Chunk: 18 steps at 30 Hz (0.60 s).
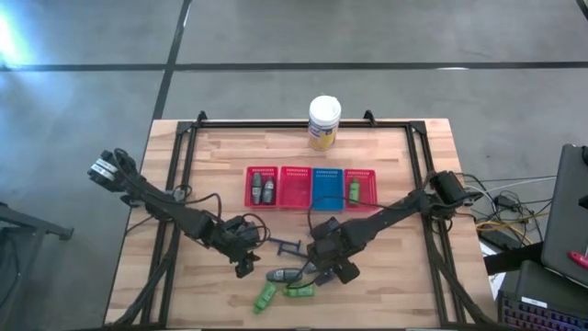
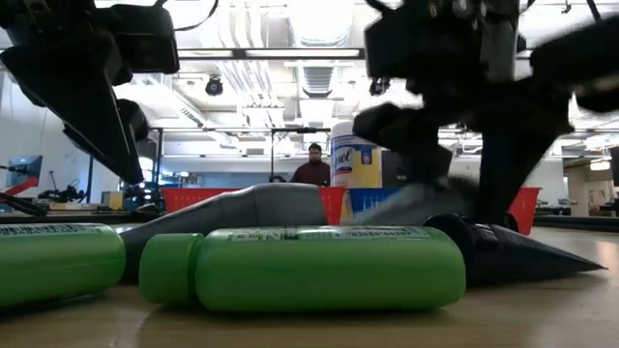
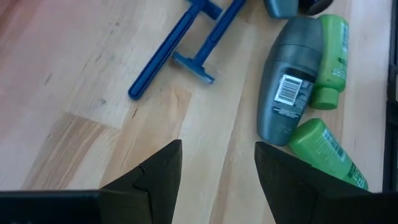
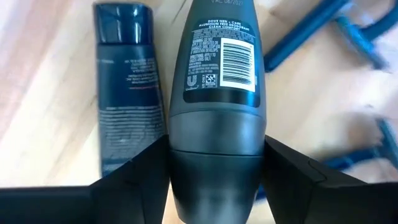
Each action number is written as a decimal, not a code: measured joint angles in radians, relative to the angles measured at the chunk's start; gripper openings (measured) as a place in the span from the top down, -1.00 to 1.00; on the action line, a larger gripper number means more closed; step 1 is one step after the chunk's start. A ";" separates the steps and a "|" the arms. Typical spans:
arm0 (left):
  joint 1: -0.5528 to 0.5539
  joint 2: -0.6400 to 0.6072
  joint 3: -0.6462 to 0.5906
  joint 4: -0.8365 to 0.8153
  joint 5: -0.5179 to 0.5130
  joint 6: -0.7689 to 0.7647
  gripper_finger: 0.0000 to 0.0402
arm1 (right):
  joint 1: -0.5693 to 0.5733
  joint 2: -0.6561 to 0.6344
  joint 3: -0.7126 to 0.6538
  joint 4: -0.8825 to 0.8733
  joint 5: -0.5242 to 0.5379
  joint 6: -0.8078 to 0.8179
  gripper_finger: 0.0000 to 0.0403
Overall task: Pick & Place Travel size toiletries
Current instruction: Put the black deodorant into the left red bin
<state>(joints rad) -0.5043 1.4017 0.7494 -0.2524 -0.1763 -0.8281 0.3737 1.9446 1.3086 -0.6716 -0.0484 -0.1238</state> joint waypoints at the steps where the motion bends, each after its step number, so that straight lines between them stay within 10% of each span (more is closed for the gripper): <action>1: 0.000 0.000 0.000 0.006 0.001 0.017 -0.03 | -0.002 -0.014 0.001 -0.010 0.000 0.010 0.02; 11: -0.001 0.001 0.083 0.020 -0.045 0.264 -0.03 | -0.100 -0.179 0.006 -0.082 -0.157 0.271 0.02; 18: -0.008 0.007 0.257 0.041 -0.061 0.908 -0.03 | -0.227 -0.270 0.006 -0.072 -0.467 0.478 0.01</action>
<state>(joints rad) -0.5121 1.4092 1.0060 -0.2118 -0.2377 0.0800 0.1465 1.6751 1.3144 -0.7439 -0.5151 0.3543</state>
